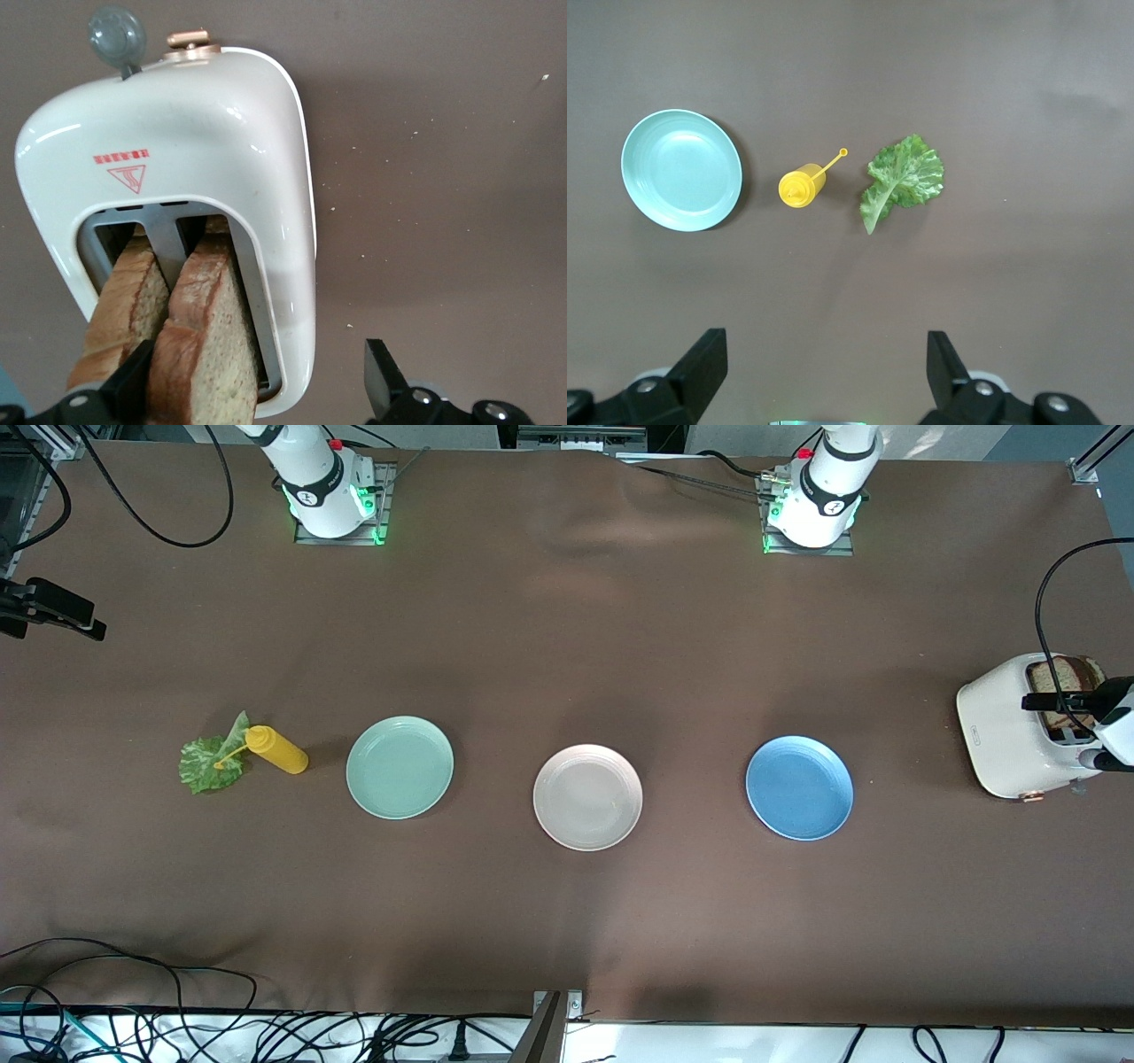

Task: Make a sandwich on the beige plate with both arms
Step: 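Grasp the bread slice with the left gripper and lift it out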

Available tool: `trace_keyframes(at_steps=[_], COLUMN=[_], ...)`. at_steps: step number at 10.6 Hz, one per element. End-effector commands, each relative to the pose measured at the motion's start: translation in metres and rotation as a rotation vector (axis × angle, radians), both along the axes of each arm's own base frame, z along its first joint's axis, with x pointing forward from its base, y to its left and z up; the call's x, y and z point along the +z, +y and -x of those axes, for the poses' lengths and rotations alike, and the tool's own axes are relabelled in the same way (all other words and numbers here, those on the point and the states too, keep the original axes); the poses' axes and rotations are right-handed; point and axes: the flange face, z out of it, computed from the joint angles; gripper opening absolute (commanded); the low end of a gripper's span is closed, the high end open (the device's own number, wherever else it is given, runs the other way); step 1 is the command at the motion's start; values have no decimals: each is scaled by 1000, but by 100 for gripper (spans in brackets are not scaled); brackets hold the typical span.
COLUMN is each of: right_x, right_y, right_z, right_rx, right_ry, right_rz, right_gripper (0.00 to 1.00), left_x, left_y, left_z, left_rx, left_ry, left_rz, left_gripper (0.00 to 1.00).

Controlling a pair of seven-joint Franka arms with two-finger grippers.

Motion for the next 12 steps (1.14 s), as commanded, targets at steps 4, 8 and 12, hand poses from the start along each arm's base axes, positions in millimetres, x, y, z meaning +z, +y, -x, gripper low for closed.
trace_keyframes(at_steps=[4,8,12], right_x=[3,2,4], right_y=[5,5,12], right_z=[2,1,1], right_rx=[20,20,33], right_ry=[3,4,1], right_rz=[7,7,7], right_gripper=[100,100,100], left_x=[4,17,74], left_y=[1,1,2], left_z=[9,8,3], left_rx=[-20,-59,-105], left_ry=[76,92,122], left_rz=[13,39,64], left_gripper=[30,0,0])
